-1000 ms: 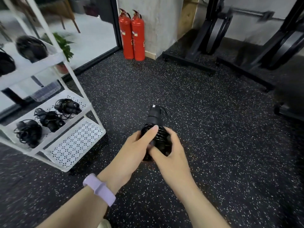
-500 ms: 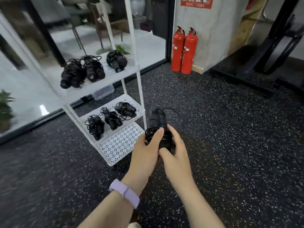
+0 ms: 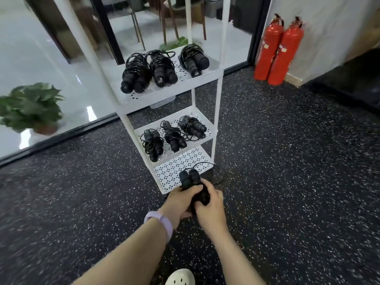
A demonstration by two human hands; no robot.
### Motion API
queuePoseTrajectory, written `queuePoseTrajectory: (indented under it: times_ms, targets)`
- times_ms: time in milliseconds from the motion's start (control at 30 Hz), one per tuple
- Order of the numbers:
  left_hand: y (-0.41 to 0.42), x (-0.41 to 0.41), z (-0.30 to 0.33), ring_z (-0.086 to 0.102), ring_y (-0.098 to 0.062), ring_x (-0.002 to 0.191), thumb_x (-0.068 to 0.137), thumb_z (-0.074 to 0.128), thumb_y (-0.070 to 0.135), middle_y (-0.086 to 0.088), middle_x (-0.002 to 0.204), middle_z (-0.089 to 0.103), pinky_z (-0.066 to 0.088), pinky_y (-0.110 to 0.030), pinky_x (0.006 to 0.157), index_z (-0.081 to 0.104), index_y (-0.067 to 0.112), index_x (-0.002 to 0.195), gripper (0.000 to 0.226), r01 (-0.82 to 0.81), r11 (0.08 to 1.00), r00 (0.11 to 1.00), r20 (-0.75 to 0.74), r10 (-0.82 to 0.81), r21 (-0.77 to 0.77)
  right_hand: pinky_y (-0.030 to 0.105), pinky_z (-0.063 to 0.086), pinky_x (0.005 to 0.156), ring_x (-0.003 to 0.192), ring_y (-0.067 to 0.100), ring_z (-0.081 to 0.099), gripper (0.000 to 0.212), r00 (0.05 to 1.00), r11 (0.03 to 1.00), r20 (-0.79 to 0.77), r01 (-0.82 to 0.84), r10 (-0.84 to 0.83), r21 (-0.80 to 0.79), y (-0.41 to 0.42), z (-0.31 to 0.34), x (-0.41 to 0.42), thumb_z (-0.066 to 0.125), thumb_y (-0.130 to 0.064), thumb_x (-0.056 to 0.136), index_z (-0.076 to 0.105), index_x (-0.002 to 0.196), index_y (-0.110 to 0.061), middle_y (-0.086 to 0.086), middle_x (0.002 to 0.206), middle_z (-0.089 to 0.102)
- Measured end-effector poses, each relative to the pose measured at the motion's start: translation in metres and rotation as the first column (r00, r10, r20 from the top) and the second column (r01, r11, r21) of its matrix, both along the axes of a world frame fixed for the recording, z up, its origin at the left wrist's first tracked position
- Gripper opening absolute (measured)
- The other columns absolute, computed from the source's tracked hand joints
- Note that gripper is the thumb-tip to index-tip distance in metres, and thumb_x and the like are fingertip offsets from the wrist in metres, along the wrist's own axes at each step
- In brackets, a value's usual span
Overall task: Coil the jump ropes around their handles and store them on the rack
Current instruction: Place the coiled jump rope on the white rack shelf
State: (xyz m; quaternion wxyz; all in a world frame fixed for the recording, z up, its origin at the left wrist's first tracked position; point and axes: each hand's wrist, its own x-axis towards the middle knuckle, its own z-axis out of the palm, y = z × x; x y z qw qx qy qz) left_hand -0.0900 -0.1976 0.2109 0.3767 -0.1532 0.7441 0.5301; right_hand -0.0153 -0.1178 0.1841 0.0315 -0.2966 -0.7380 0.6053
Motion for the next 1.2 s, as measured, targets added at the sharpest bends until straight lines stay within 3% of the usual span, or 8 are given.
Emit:
queuePoseTrajectory:
  times_ms: [100,267,400,567,800,967,1033,1200]
  targets:
    - [-0.004,-0.015,-0.026,0.071,-0.031,0.109,0.092,0.076,0.027,-0.017,0.113,0.075,0.058,-0.046,0.095,0.068,0.000,0.122,0.041,-0.012,0.997,1.000,0.008,0.011,0.078,0.012,0.038,0.089,0.110,0.011,0.054,0.073,0.998,0.998,0.019,-0.066,0.066,-0.006,0.005,-0.024,-0.011,0.052,0.002,0.090,0.045,0.149,-0.040,-0.007,0.120,0.043]
    - [0.002,-0.055,-0.087,0.075,-0.029,0.091,0.086,0.083,0.027,-0.017,0.099,0.078,0.060,-0.034,0.067,0.072,-0.006,0.109,0.042,-0.224,0.969,0.974,0.060,0.219,0.107,0.028,0.032,0.115,0.137,0.009,0.037,0.084,0.979,0.980,0.052,-0.197,0.198,-0.026,0.011,-0.064,-0.045,0.053,-0.004,0.089,0.027,0.161,-0.039,-0.006,0.156,0.035]
    - [0.005,-0.094,-0.137,0.076,-0.030,0.096,0.084,0.084,0.034,-0.014,0.104,0.078,0.061,-0.042,0.090,0.074,-0.001,0.110,0.045,-0.307,0.945,0.951,0.077,0.300,0.111,0.026,0.027,0.116,0.151,0.017,0.028,0.088,0.964,0.967,0.086,-0.247,0.252,-0.060,0.015,-0.105,-0.075,0.055,-0.009,0.092,0.014,0.164,-0.037,-0.011,0.169,0.014]
    - [0.009,-0.146,-0.193,0.066,-0.021,0.067,0.082,0.082,0.048,-0.010,0.094,0.073,0.051,-0.025,0.050,0.070,-0.004,0.110,0.060,-0.375,0.912,0.927,-0.095,0.364,-0.168,0.019,0.026,0.112,0.149,0.017,0.032,0.082,0.929,0.933,0.094,-0.359,0.358,-0.004,0.019,-0.150,-0.099,0.055,-0.008,0.095,0.019,0.164,-0.031,-0.010,0.166,0.020]
    - [0.008,-0.193,-0.275,0.068,-0.028,0.110,0.088,0.078,0.042,-0.018,0.129,0.068,0.056,-0.044,0.100,0.060,-0.003,0.132,0.066,-0.328,0.939,0.941,-0.118,0.316,-0.102,0.029,0.015,0.128,0.157,0.015,0.018,0.076,0.883,0.886,0.113,-0.462,0.456,0.038,0.038,-0.197,-0.137,0.046,0.003,0.096,0.026,0.164,-0.025,-0.002,0.171,0.020]
    - [0.010,-0.219,-0.301,0.068,-0.030,0.106,0.096,0.069,0.032,-0.019,0.131,0.067,0.057,-0.028,0.072,0.061,-0.001,0.132,0.050,-0.265,0.953,0.959,-0.148,0.243,-0.146,-0.006,0.007,0.103,0.147,0.002,0.022,0.071,0.883,0.885,0.121,-0.462,0.453,0.057,0.037,-0.226,-0.156,0.044,0.008,0.099,0.032,0.162,-0.023,-0.001,0.168,0.025]
    - [0.006,-0.227,-0.311,0.065,-0.033,0.120,0.100,0.063,0.024,-0.019,0.137,0.063,0.050,-0.022,0.062,0.060,-0.001,0.136,0.043,-0.262,0.948,0.958,-0.168,0.233,-0.182,-0.004,0.006,0.102,0.150,0.006,0.022,0.070,0.878,0.878,0.136,-0.472,0.460,0.077,0.037,-0.235,-0.166,0.040,0.006,0.100,0.031,0.162,-0.025,-0.003,0.168,0.024]
    - [0.012,-0.222,-0.316,0.054,-0.028,0.130,0.105,0.047,0.018,-0.008,0.138,0.058,0.043,-0.034,0.109,0.056,0.012,0.126,0.023,-0.283,0.867,0.943,-0.285,0.173,-0.410,0.017,0.011,0.120,0.158,0.012,0.013,0.071,0.865,0.864,0.148,-0.495,0.480,0.091,0.032,-0.248,-0.172,0.036,0.005,0.102,0.028,0.163,-0.029,-0.004,0.172,0.016]
